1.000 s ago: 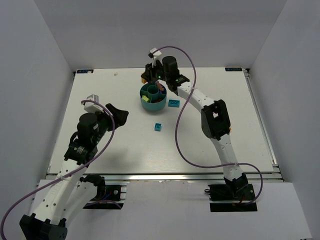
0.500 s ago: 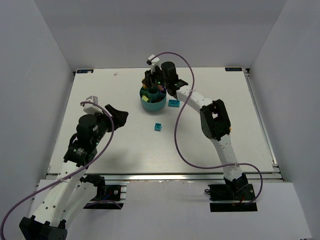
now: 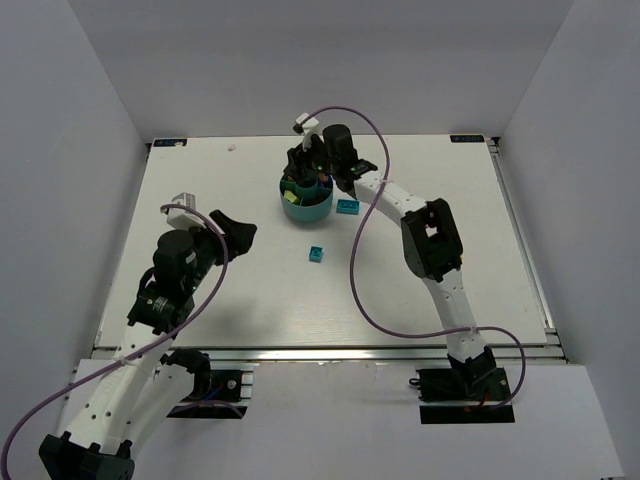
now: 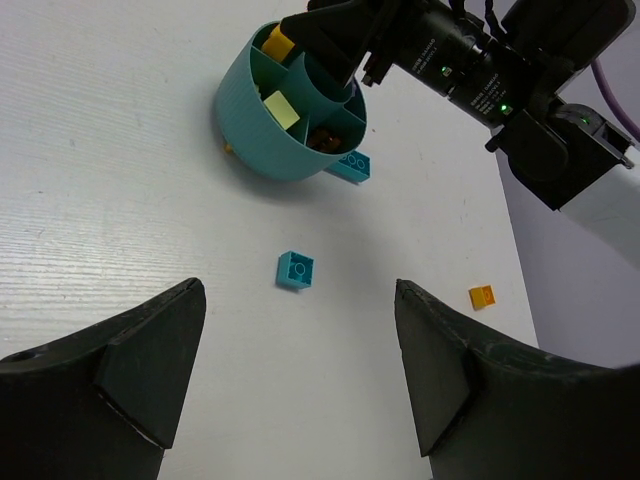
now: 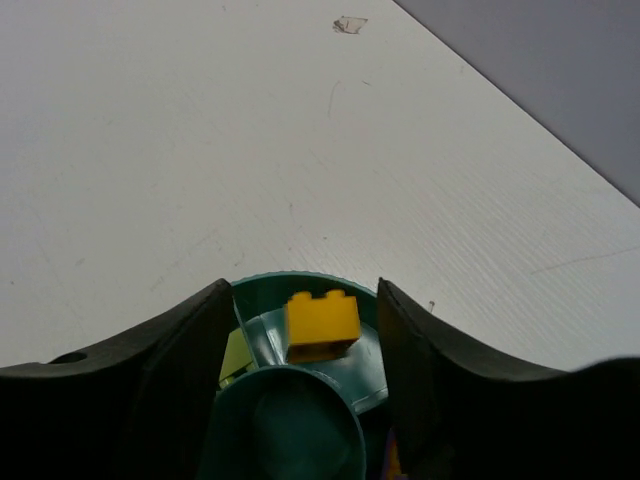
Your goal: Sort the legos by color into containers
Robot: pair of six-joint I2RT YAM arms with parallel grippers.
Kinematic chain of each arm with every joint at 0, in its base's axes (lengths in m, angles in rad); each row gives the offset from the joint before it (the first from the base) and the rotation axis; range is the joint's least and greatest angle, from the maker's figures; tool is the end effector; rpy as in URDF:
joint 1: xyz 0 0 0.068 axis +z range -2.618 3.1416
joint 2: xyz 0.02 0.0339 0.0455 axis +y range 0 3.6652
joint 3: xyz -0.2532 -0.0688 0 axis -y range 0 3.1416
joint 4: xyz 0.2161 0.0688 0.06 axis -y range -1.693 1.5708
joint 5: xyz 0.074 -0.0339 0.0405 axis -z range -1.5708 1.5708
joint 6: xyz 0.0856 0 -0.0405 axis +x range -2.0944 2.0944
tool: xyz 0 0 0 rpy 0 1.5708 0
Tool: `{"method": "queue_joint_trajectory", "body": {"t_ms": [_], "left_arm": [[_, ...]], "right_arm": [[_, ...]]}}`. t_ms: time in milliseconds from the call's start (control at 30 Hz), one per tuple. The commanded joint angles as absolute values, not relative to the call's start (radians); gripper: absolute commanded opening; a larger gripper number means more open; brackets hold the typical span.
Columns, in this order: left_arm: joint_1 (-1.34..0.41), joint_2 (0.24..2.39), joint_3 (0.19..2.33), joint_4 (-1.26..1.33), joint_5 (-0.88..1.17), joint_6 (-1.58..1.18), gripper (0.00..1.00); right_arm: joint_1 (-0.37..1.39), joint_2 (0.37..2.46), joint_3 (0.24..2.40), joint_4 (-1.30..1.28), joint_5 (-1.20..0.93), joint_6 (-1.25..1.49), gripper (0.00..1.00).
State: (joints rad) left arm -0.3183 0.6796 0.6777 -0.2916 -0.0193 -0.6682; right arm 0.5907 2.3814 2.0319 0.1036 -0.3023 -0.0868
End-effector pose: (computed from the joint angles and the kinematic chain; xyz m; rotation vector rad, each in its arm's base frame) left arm 0.1829 -0.0585 0.2861 -0.3473 1.8861 -0.6579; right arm 0.4660 0.3431 0.2324 -0.8167 1.6609 0.6285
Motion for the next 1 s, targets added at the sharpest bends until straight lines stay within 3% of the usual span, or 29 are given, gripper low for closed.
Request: {"method": "queue_joint_trajectory", "body": {"t_ms": [0,100,133,200,400,500,533,567,600,700,867,900,967], "left_arm": [[-0.322,0.670,0.672,-0.264,-0.018,-0.675,0.86],[-0.322,0.687,0.673,-0.249,-0.009,-0.676,0.86],[-0.322,0.695,0.675,-0.244,-0.008,-0.678,0.98],[-0.322,0.718,0.675,-0.232,-0.002,-0.681,0.98],[-0.322,0.752,0.649,-0.186,-0.011,-0.733,0.98],[-0.321,0.764,0.631,-0.192,-0.035,-0.758,0.98],[-0.321,0.765,0.623,-0.184,-0.029,-0.764,0.98],[-0.321,0.764,0.614,-0.180,-0.028,-0.767,0.98],[-0.321,0.759,0.595,-0.176,-0.028,-0.773,0.98],[-0.319,0.750,0.554,-0.141,-0.014,-0.792,0.96],[-0.319,0.750,0.526,-0.095,-0.005,-0.795,0.95],[-0.319,0.756,0.528,-0.094,-0.005,-0.792,0.95],[-0.318,0.782,0.534,-0.083,-0.002,-0.788,0.95]], "right_arm": [[0.595,2.286,2.039,0.112,-0.348,-0.104,0.67],[0.595,2.237,2.040,0.095,-0.373,-0.100,0.73],[0.594,2.220,2.028,0.089,-0.377,-0.101,0.79],[0.584,2.145,1.990,0.080,-0.409,-0.112,0.89],[0.548,1.832,1.648,0.057,-0.340,-0.285,0.89],[0.427,1.717,1.536,-0.145,-0.504,-0.299,0.71],[0.344,1.679,1.513,-0.199,-0.529,-0.282,0.44],[0.303,1.661,1.490,-0.257,-0.538,-0.284,0.27],[0.264,1.648,1.438,-0.314,-0.519,-0.294,0.00],[0.099,1.580,1.289,-0.466,-0.436,-0.359,0.00],[-0.090,1.493,1.138,-0.574,-0.266,-0.455,0.65],[-0.100,1.480,1.103,-0.571,-0.237,-0.457,0.88],[-0.101,1.480,1.083,-0.557,-0.177,-0.453,0.89]]}}
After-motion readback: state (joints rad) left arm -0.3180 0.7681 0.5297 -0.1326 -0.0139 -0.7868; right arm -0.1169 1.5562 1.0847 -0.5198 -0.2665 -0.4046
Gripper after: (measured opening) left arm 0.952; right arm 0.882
